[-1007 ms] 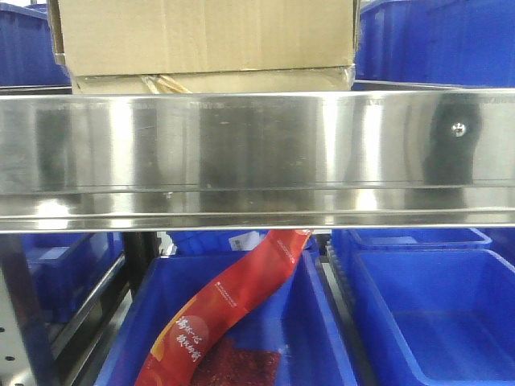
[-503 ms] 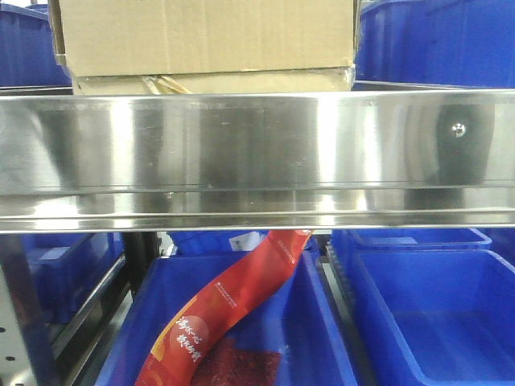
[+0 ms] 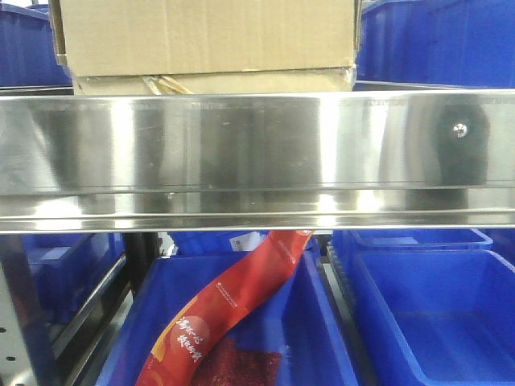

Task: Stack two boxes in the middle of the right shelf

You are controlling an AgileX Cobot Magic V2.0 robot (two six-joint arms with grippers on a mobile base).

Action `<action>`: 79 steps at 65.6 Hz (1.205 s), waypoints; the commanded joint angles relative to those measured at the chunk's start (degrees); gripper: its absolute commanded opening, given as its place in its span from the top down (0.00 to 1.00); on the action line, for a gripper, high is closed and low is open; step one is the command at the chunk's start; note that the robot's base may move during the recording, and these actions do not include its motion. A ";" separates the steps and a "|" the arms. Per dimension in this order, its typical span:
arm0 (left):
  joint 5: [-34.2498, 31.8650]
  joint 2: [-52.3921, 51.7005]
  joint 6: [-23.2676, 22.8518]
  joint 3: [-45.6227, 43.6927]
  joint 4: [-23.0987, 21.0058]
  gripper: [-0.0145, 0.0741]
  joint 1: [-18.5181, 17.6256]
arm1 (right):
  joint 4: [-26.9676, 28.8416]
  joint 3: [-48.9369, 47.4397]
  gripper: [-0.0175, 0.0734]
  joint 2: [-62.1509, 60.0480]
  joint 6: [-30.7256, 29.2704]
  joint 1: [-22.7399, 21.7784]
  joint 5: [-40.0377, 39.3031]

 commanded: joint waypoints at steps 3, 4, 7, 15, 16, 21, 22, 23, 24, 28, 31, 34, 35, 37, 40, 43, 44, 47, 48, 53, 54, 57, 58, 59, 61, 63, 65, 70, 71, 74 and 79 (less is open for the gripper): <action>-1.15 -0.37 -0.21 -0.05 -0.22 0.96 0.16 | 8.11 5.30 0.99 -2.14 -20.08 -3.68 0.75; -1.15 -0.37 -0.21 -0.05 -0.22 0.96 0.16 | 9.27 6.37 0.99 -2.46 -23.20 -4.77 0.38; -1.15 -0.37 -0.21 -0.05 -0.22 0.96 0.16 | 13.00 8.89 0.99 -3.01 -26.64 -7.82 -0.78; -1.15 -0.37 -0.21 -0.05 -0.22 0.96 0.16 | 17.12 16.25 0.99 -4.52 -27.26 -17.19 -5.28; -1.15 -0.37 -0.21 -0.05 -0.22 0.96 0.16 | 17.12 17.09 0.99 -4.76 -27.26 -18.03 -6.42; -1.15 -0.37 -0.21 -0.05 -0.22 0.96 0.16 | 17.38 21.94 0.99 -6.84 -26.46 -21.74 -9.31; -1.15 -0.37 -0.21 -0.05 -0.22 0.96 0.16 | 17.38 22.65 0.99 -7.27 -26.19 -22.56 -9.32; -1.15 -0.37 -0.21 -0.05 -0.22 0.96 0.16 | 17.38 23.66 0.99 -7.96 -25.92 -23.07 -9.32; -1.15 -0.37 -0.21 -0.05 -0.22 0.96 0.16 | 17.38 24.35 0.99 -8.44 -25.78 -23.72 -9.18; -1.15 -0.37 -0.21 -0.05 -0.22 0.96 0.16 | 17.38 27.22 0.99 -10.33 -25.67 -24.82 -9.18; -1.15 -0.37 -0.21 -0.05 -0.22 0.96 0.16 | 17.38 29.60 0.99 -12.05 -25.56 -24.95 -9.18; -1.15 -0.37 -0.21 -0.05 -0.22 0.96 0.16 | 17.38 32.17 0.99 -14.14 -24.31 -24.95 -9.18; -1.15 -0.37 -0.21 -0.05 -0.22 0.96 0.16 | 17.38 32.77 0.99 -14.67 -23.96 -24.95 -9.18; -1.15 -0.37 -0.21 -0.05 -0.22 0.96 0.16 | 17.38 34.24 0.99 -16.02 -23.18 -24.95 -9.18; -1.15 -0.37 -0.21 -0.05 -0.22 0.96 0.16 | 17.38 34.62 0.99 -17.98 -21.97 -24.95 -8.94; -1.15 -0.37 -0.21 -0.05 -0.22 0.96 0.16 | 17.38 34.62 0.99 -18.26 -21.75 -24.95 -5.79; -1.15 -0.37 -0.21 -0.05 -0.22 0.96 0.16 | 17.38 34.62 0.99 -18.26 -21.75 -24.95 -4.05; -1.09 -0.37 -0.21 -0.05 -0.22 0.96 0.16 | 17.38 34.62 0.99 -18.26 -21.75 -24.95 -4.05; -1.09 -0.37 -0.21 -0.05 -0.22 0.96 0.16 | 17.38 34.62 0.99 -18.26 -21.75 -24.95 -4.05; -1.05 -0.48 -0.21 -0.05 -0.22 0.96 0.16 | 17.38 34.62 0.99 -18.26 -21.75 -24.95 -4.05; -1.05 -0.48 -0.21 -0.05 -0.22 0.96 0.16 | 17.38 34.62 0.99 -18.26 -21.75 -24.95 -4.05; -1.05 -0.48 -0.21 -0.05 -0.22 0.96 0.16 | 17.38 34.62 0.99 -18.26 -21.75 -24.95 -4.05; -1.05 -0.48 -0.21 -0.05 -0.22 0.96 0.16 | 17.38 34.62 0.99 -18.26 -21.75 -24.95 -4.05; -1.05 -0.48 -0.21 -0.05 -0.22 0.96 0.16 | 17.38 34.62 0.99 -18.26 -21.75 -24.95 -4.05; -1.05 -0.48 -0.21 -0.05 -0.22 0.96 0.16 | 17.38 34.62 0.99 -18.26 -21.75 -24.95 -4.05; -1.05 -0.48 -0.21 -0.05 -0.22 0.96 0.16 | 17.38 34.62 0.99 -18.26 -21.75 -24.95 -4.05; -1.05 -0.48 -0.21 -0.05 -0.22 0.96 0.16 | 17.38 34.62 0.99 -18.26 -21.75 -24.95 -4.05; -1.05 -0.48 -0.21 -0.05 -0.22 0.96 0.16 | 17.38 34.62 0.99 -18.26 -21.75 -24.95 -4.05; -1.05 -0.48 -0.21 -0.05 -0.22 0.96 0.16 | 17.38 34.62 0.99 -18.26 -21.75 -24.95 -4.05; -1.05 -0.48 -0.21 -0.05 -0.22 0.96 0.16 | 17.38 34.62 0.99 -18.26 -21.75 -24.95 -4.05; -1.05 -0.48 -0.21 -0.05 -0.22 0.96 0.16 | 17.38 34.62 0.99 -18.26 -21.75 -24.95 -4.05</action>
